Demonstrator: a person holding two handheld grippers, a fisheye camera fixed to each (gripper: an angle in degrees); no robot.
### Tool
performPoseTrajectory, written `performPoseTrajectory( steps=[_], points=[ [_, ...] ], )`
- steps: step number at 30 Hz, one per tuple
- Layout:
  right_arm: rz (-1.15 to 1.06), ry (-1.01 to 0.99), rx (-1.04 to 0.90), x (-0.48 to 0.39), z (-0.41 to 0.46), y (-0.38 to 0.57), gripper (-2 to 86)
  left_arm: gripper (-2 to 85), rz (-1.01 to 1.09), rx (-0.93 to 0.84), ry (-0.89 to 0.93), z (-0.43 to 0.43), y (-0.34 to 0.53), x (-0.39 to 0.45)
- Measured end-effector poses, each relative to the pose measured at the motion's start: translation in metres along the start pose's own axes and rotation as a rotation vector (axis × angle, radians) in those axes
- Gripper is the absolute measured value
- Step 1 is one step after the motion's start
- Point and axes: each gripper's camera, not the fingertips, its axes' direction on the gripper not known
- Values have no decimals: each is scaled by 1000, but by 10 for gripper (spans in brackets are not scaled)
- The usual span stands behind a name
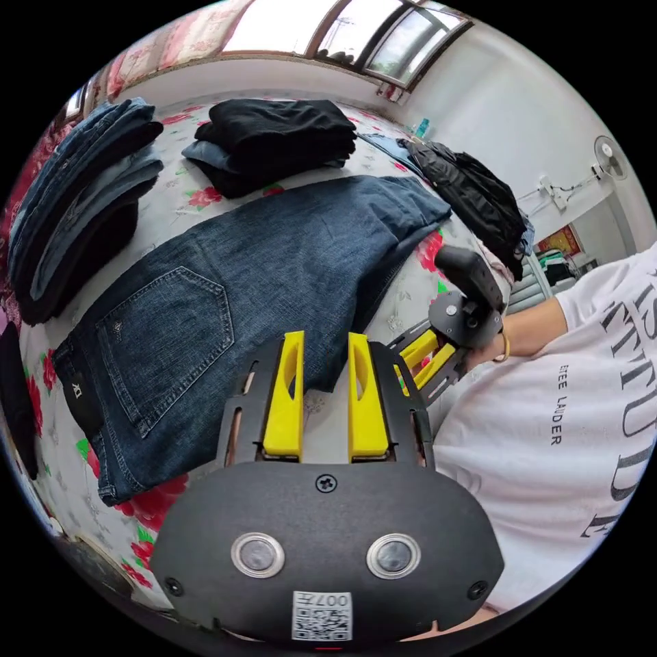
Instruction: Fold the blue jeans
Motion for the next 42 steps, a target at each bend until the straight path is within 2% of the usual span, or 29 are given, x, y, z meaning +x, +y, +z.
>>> performPoseTrajectory(
  steps=[1,4,5,9,12,15,19,21,24,25,27,29,31,33,37,39,42],
  points=[
    [13,29,36,3,-13,9,48,114,24,-20,-23,7,-1,9],
    [209,253,266,37,-98,60,50,104,85,-153,-246,48,-3,42],
    [347,362,384,58,-140,88,50,89,89,-210,-354,65,-3,50],
    [959,652,760,127,-272,212,54,47,177,-240,-435,81,-4,73],
    [1154,679,967,152,-321,279,52,24,184,-234,-400,74,-4,73],
    [1253,581,1020,182,-342,315,40,3,173,-216,-353,64,-2,69],
    [1266,566,934,203,-358,326,9,-5,214,-212,-354,59,5,69],
    [1059,624,1040,177,-388,335,3,-6,254,-212,-366,57,13,70],
    [911,596,1154,156,-410,367,0,-2,273,-212,-357,62,21,77],
    [927,593,1146,159,-408,373,0,1,281,-216,-367,65,23,79],
    [1103,549,985,191,-388,394,0,15,283,-257,-395,82,29,81],
    [1179,546,920,201,-373,412,1,23,263,-260,-395,80,31,76],
    [1186,509,1034,193,-369,434,5,25,241,-269,-373,71,33,68],
    [1142,482,1131,181,-369,450,15,27,195,-247,-326,54,40,54],
    [1221,479,1225,163,-367,479,59,25,58,-220,-227,25,57,26],
    [1211,345,1287,163,-352,494,78,14,-69,-141,-169,-2,77,7],
    [1174,316,1417,157,-336,501,83,8,-287,-13,-25,-33,119,-28]
  ],
)
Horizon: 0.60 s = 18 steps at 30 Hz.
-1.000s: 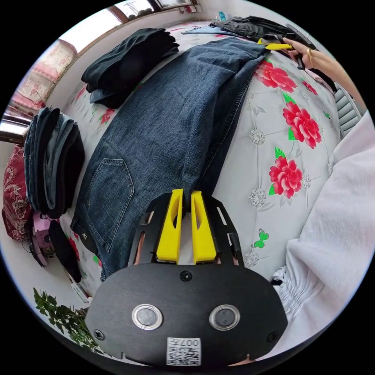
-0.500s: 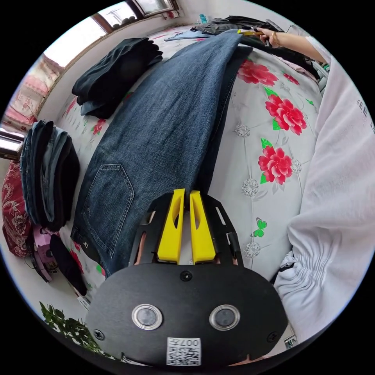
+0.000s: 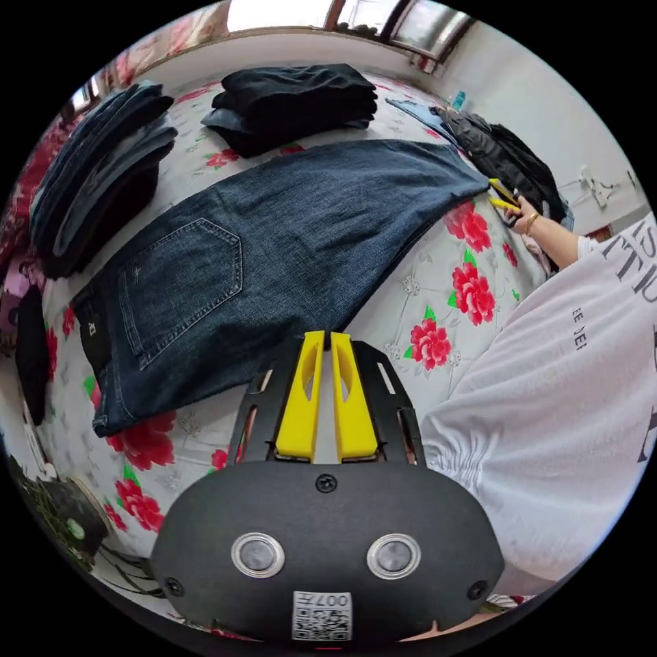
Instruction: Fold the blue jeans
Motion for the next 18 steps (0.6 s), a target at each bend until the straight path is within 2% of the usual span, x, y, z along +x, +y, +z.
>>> performPoseTrajectory(
  steps=[3,7,9,10,14,15,16,18],
  points=[
    [101,-136,27,5,11,5,73,17,-213,93,127,-20,45,-54],
    [311,-250,-1,9,37,11,36,48,-477,194,116,-41,102,-118],
    [277,-285,12,-24,42,16,13,72,-632,295,121,-56,138,-158],
    [223,-283,7,-41,42,17,11,80,-666,325,134,-59,147,-168],
    [-338,-276,-162,-198,48,50,1,121,-909,562,214,-79,206,-232],
    [-526,-292,-224,-246,50,77,1,127,-970,613,228,-82,221,-249],
    [-617,-296,-258,-269,52,93,1,130,-1001,634,231,-82,227,-257],
    [-947,-314,-396,-347,62,174,1,138,-1101,711,259,-79,249,-287]
  ],
)
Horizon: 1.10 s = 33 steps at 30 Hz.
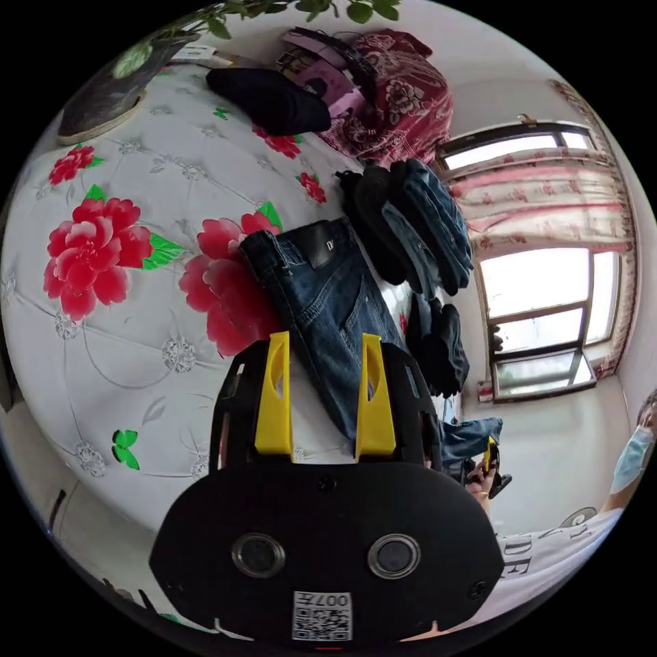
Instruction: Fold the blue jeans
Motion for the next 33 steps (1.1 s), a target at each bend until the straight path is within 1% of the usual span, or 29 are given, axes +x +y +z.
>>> performPoseTrajectory(
  steps=[1,3,4,5,6,7,8,9,10,13,16,18,19,20,21,22,24,25,26,28,29,30,32,33],
  points=[
    [-72,-6,-40,-23,15,0,2,141,-23,12,7,0,-5,-7],
    [-306,-48,-220,-103,84,18,5,149,-87,20,46,8,-24,-31],
    [-349,-59,-274,-119,103,27,6,151,-101,17,52,11,-29,-36],
    [-402,-64,-392,-144,142,47,10,150,-129,18,54,16,-37,-44],
    [-406,-56,-523,-159,184,71,15,146,-151,23,51,21,-44,-52],
    [-413,-49,-599,-164,204,84,18,143,-161,22,49,24,-47,-55],
    [-451,-15,-770,-173,241,110,23,128,-179,22,45,28,-52,-61],
    [-482,37,-878,-180,265,131,28,107,-203,28,23,30,-55,-67],
    [-496,52,-898,-185,272,137,29,95,-218,29,12,30,-57,-69],
    [-527,54,-849,-205,270,140,38,45,-189,42,60,29,-61,-74],
    [-453,-2,-762,-204,250,123,47,14,-45,72,145,17,-60,-51],
    [-348,0,-703,-187,232,109,53,1,159,62,196,8,-59,4],
    [-318,7,-693,-181,228,106,54,0,221,52,205,8,-58,22],
    [-261,14,-668,-167,219,100,57,-2,351,20,224,11,-53,63],
    [-193,12,-629,-151,208,96,59,-1,494,-45,254,20,-44,110],
    [-155,12,-604,-143,203,94,60,-1,568,-88,268,27,-38,134],
    [6,28,-517,-105,181,89,62,9,831,-240,314,58,4,223],
    [41,38,-498,-96,176,88,63,13,887,-275,328,67,18,243],
    [104,60,-457,-79,165,88,64,24,978,-348,366,89,47,277],
    [190,101,-401,-53,149,87,65,50,1012,-469,460,131,91,313],
    [245,121,-369,-37,140,86,66,72,1031,-578,516,165,120,327],
    [286,129,-343,-23,131,85,67,93,1036,-677,491,198,146,332],
    [341,148,-314,-3,119,82,70,106,1006,-762,447,231,171,324],
    [366,152,-286,9,110,79,73,107,984,-791,473,238,179,314]
  ],
)
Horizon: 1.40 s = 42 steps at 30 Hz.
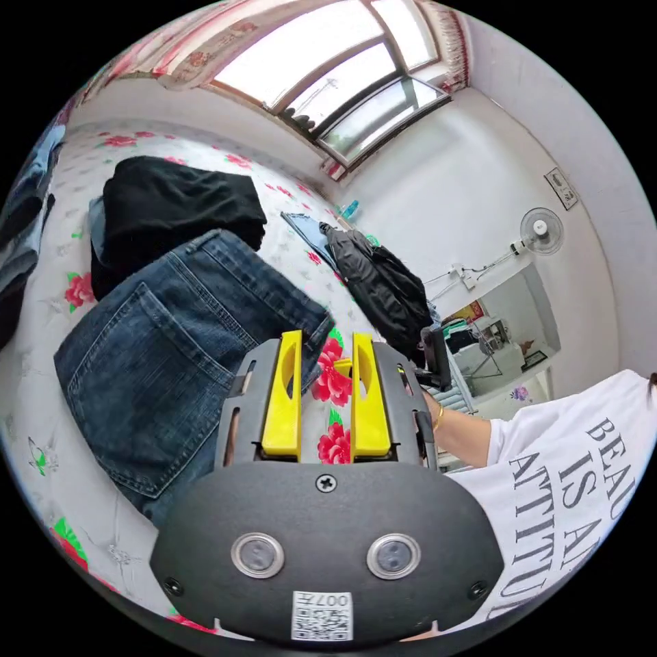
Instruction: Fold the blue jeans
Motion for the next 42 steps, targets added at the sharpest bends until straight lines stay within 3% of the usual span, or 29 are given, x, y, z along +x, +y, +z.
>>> performPoseTrajectory(
  steps=[4,9,14,16,18,22,25,30,34,36,38,42],
  points=[
    [61,-3,19,39,-11,-20,81,107,-102,3,-98,-17,41,-33],
    [95,-43,-32,86,12,-78,89,115,-388,109,-327,-94,93,-113],
    [74,-42,-198,105,65,-133,84,139,-534,47,-251,-81,94,-183],
    [63,33,-192,103,71,-144,72,132,-536,-12,-235,-59,88,-204],
    [18,-17,-307,100,88,-156,44,93,-554,17,-202,-49,82,-223],
    [30,-96,-283,100,76,-172,13,45,-499,20,-149,-48,58,-213],
    [-62,-241,-181,81,36,-195,4,30,-360,114,-43,-69,22,-175],
    [-229,-299,28,35,-43,-263,0,27,-94,230,-57,-119,-79,-110],
    [-272,-165,147,18,-68,-313,3,47,-107,302,-184,-140,-144,-119],
    [-278,-35,211,24,-64,-328,4,68,-198,321,-445,-135,-158,-140],
    [-224,-11,213,44,-58,-322,4,73,-237,291,-563,-118,-148,-156],
    [-55,-121,-23,112,-4,-287,15,87,-345,157,-377,-70,-81,-210]
  ],
)
